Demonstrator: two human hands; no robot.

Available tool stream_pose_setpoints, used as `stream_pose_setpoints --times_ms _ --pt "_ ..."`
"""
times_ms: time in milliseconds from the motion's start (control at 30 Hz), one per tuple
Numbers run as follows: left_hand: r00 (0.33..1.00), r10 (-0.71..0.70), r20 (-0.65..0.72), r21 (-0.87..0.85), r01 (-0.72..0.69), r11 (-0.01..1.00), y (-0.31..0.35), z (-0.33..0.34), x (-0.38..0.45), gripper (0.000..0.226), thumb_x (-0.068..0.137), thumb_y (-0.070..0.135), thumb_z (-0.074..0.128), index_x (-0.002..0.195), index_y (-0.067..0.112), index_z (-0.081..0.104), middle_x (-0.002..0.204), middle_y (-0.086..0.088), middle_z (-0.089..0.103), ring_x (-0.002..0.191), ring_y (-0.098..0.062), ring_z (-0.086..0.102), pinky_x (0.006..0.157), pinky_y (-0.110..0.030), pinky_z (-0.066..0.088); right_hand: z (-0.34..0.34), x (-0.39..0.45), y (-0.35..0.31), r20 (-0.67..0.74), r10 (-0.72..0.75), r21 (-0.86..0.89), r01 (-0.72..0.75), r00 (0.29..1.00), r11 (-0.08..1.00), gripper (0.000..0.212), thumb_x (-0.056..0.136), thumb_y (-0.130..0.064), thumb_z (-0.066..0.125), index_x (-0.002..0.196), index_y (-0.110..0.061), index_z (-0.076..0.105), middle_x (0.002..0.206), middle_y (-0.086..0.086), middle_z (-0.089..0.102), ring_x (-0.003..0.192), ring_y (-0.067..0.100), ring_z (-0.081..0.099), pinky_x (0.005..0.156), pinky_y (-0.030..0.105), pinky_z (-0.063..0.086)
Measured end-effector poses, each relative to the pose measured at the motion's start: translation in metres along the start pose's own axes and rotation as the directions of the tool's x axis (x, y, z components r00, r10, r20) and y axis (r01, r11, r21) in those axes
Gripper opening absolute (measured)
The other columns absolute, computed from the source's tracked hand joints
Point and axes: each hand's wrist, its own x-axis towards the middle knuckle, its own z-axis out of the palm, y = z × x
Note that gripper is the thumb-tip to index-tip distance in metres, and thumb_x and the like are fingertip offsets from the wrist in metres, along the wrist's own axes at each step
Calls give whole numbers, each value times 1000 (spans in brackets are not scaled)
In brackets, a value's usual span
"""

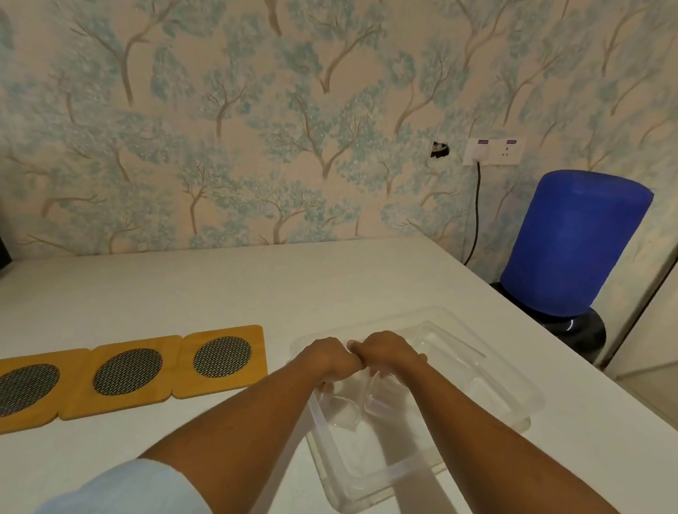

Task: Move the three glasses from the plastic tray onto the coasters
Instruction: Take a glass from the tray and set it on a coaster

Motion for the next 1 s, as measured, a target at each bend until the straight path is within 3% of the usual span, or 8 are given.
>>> stream_pose_setpoints --times_ms 167,300,433,500,600,700,833,1000 --pt "1000 -1 -18 -156 -2 988 -6 -8 2 49 81 46 69 103 4 61 102 -16 73 88 -27 74 85 -37 59 -6 -6 -8 -43 -65 55 68 997 996 42 89 -45 50 70 -9 59 73 8 63 71 23 61 76 33 48" --pt "999 16 -36 -231 -24 973 -9 -19 -1 59 71 49 76 106 4 61 99 -11 71 83 -23 74 82 -35 60 -15 -14 -18 -66 -118 79 123 991 989 43 86 -45 54 62 -10 55 70 9 63 69 23 61 80 37 52" --pt "997 41 -72 -279 -59 959 -11 -34 -6 56 68 47 76 102 5 61 99 -7 71 77 -19 74 70 -30 59 -24 -21 -34 -134 -183 105 198 974 975 46 83 -45 59 51 -12 52 60 7 58 62 21 56 68 35 49" --pt "994 52 -95 -313 -79 946 -13 -43 -8 56 68 45 74 104 4 62 98 -8 71 76 -18 75 78 -32 60 -29 -25 -42 -177 -200 121 223 964 967 41 80 -46 61 56 -13 55 63 9 64 65 23 60 68 37 52" --pt "986 77 -145 -340 -122 932 -14 -59 -13 54 68 41 72 105 3 63 96 -10 72 76 -19 75 81 -34 61 -34 -31 -55 -249 -213 175 261 945 950 34 77 -46 65 68 -14 56 86 17 74 72 23 63 79 44 56" --pt "976 92 -197 -343 -157 926 -15 -75 -20 58 61 40 72 103 2 64 91 -10 70 73 -20 72 80 -38 61 -35 -32 -69 -283 -228 242 300 932 923 33 74 -46 65 73 -15 55 86 16 74 70 20 58 68 40 53" --pt "952 106 -286 -288 -191 938 -24 -95 -28 45 65 37 69 94 4 69 86 -14 72 66 -22 64 78 -41 60 -31 -32 -87 -284 -229 363 326 931 873 40 75 -49 67 91 -14 59 92 3 69 84 21 66 76 40 56" --pt "890 126 -438 -114 -194 975 -44 -110 -34 46 64 49 70 92 13 69 84 -3 69 71 -18 63 65 -33 54 -18 -32 -109 -249 -235 481 331 940 812 62 68 -52 73 112 -12 54 112 8 61 93 22 65 75 36 57"
